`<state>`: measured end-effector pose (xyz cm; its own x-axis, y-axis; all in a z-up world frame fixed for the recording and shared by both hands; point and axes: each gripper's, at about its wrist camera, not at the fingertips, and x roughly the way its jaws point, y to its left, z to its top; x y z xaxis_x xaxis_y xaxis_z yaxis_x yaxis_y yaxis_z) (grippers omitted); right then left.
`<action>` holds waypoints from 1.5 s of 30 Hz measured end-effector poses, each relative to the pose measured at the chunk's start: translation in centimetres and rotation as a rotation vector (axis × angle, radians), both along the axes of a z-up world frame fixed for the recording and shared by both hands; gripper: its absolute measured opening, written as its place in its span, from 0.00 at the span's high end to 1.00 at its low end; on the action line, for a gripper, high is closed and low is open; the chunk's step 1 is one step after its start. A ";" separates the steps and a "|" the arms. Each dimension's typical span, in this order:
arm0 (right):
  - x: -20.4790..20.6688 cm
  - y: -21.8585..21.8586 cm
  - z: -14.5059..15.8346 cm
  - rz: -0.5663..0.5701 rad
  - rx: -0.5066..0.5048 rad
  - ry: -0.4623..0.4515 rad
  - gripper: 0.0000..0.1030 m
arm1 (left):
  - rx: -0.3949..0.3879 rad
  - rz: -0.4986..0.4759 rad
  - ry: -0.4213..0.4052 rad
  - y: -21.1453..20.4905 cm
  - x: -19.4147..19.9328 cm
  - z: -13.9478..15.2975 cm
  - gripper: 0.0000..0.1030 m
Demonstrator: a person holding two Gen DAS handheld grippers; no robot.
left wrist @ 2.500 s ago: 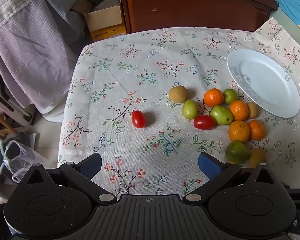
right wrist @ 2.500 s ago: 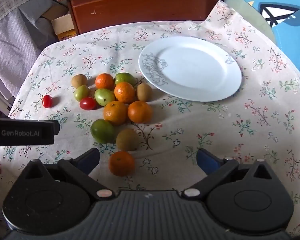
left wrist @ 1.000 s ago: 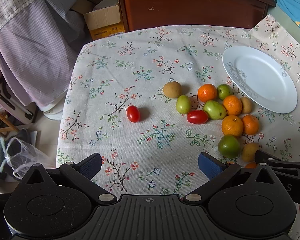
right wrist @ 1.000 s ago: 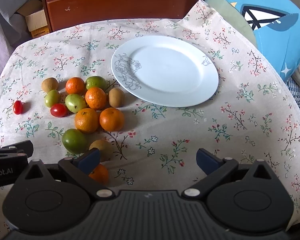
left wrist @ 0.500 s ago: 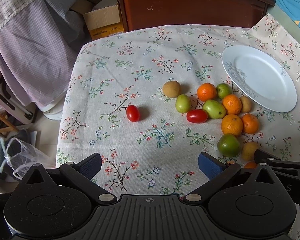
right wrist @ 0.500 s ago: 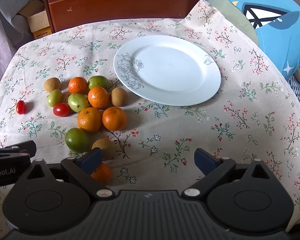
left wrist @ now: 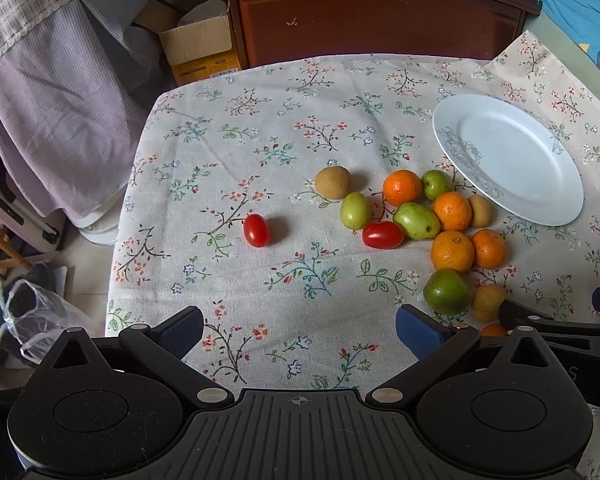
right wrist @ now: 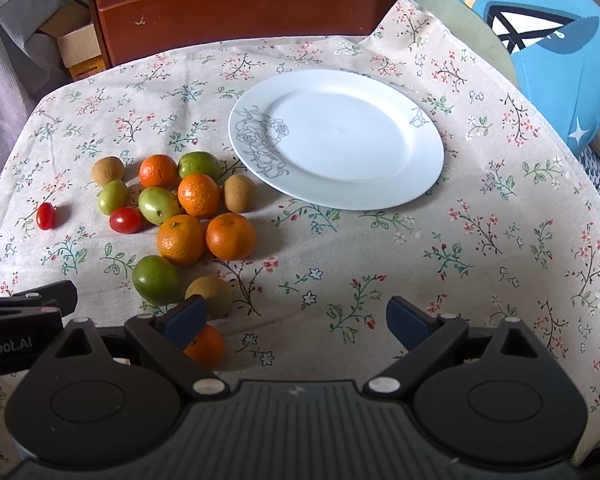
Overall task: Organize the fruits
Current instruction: 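Move both tools toward the fruit pile beside the white plate, then grasp an orange with the left tool while the right tool grasps a brown kiwi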
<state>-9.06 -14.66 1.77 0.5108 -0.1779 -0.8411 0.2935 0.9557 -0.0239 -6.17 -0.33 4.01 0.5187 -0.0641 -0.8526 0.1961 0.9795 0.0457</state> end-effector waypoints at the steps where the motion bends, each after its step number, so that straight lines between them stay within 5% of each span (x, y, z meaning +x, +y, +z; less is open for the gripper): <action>1: -0.1 -0.2 0.0 0.002 0.011 -0.003 0.07 | -0.010 -0.009 0.001 0.0 0.0 0.0 0.00; 10: -2.3 -4.1 0.9 -0.012 0.144 -0.074 0.07 | -0.060 -0.071 -0.008 0.5 -0.9 0.1 0.00; 17: -3.4 -7.0 0.2 -0.072 0.234 -0.088 0.25 | -0.088 -0.056 0.005 1.2 -0.9 -0.3 0.00; 22: -3.4 -7.1 0.0 -0.054 0.301 -0.108 0.41 | -0.145 -0.175 -0.004 -0.8 -2.5 -0.2 0.00; 31: -3.1 -6.7 0.4 -0.045 0.285 -0.138 0.42 | -0.180 -0.296 -0.016 -4.3 -4.0 -1.1 0.02; 36: -3.0 -6.9 0.3 -0.052 0.312 -0.152 0.42 | -0.198 -0.323 -0.046 -5.2 -4.3 -1.4 0.12; 38: -3.0 -6.8 0.3 -0.041 0.320 -0.155 0.42 | -0.204 -0.329 -0.044 -5.4 -4.3 -1.6 0.29; 45: -2.6 -6.2 0.0 -0.010 0.355 -0.171 0.44 | -0.226 -0.365 -0.042 -5.8 -4.5 -2.5 0.57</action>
